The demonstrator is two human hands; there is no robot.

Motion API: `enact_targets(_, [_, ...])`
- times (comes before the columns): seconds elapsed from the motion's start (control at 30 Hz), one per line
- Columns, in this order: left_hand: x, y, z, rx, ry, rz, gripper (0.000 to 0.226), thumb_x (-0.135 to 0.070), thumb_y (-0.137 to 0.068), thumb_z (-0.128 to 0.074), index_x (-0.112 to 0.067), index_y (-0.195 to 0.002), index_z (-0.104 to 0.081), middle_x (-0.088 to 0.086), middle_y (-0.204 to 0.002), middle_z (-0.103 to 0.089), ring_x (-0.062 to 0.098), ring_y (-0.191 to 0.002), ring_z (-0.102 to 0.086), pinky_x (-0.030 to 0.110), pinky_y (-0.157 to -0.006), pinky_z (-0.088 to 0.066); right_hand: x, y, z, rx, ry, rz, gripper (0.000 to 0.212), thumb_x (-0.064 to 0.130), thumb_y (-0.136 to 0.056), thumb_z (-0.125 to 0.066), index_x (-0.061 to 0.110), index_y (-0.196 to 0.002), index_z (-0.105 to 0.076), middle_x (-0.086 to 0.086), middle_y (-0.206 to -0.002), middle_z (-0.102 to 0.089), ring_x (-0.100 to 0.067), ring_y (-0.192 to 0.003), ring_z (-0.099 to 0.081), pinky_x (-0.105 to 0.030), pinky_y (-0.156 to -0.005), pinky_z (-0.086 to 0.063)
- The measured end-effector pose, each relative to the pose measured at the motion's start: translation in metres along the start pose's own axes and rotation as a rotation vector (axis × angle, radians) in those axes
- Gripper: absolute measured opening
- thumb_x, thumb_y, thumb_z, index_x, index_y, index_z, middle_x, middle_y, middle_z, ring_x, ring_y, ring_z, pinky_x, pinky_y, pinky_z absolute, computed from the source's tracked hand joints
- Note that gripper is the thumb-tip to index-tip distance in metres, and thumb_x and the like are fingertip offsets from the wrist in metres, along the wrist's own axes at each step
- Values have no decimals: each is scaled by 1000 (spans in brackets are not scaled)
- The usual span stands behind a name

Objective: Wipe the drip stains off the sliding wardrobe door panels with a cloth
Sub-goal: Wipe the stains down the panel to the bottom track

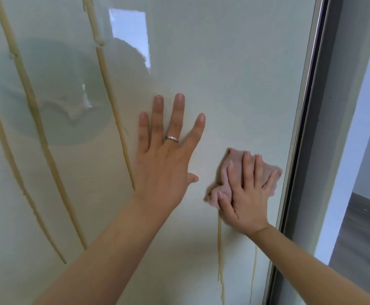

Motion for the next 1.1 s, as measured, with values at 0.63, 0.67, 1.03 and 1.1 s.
enact_targets(0.63, [1,0,-4,-29,-8,-16,127,-51,-37,-88,-24,-144,-26,18,-154,-15,41,-137,-3,48,-111,8,-2,-61,7,-97,-113,-431,66,54,-99,-9,14,-151,-16,-20,-158,-16,-35,-146,-7,-76,-104,-3])
enact_targets(0.67, [2,1,-4,-37,-13,-16,127,-51,-37,-88,-24,-144,-26,18,-154,-15,41,-137,-3,48,-111,7,-5,-74,8,-123,-101,-405,66,54,-99,-10,14,-151,-19,-21,-157,-19,-37,-145,-10,-74,-105,-2])
enact_targets(1.03, [2,1,-4,-58,-16,-40,126,-53,-38,-87,-23,-144,-27,20,-153,-18,43,-136,-4,49,-111,5,-3,-4,-1,-4,-120,-479,64,51,-101,-11,13,-152,-16,-15,-160,-5,-18,-147,14,-74,-105,-2])
enact_targets(1.1, [2,1,-6,-61,-16,-43,125,-53,-38,-87,-23,-144,-27,20,-153,-17,44,-136,-5,50,-111,3,2,-30,1,-65,-142,-513,62,44,-100,-19,11,-152,-21,-19,-159,-10,-26,-147,4,-73,-106,1])
Point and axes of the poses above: each hand's wrist, its own y-axis away from the middle knuckle, its own z-axis out of the back of the hand, x = y × z, the point moved 2 cm from there along -y, towards the middle knuckle
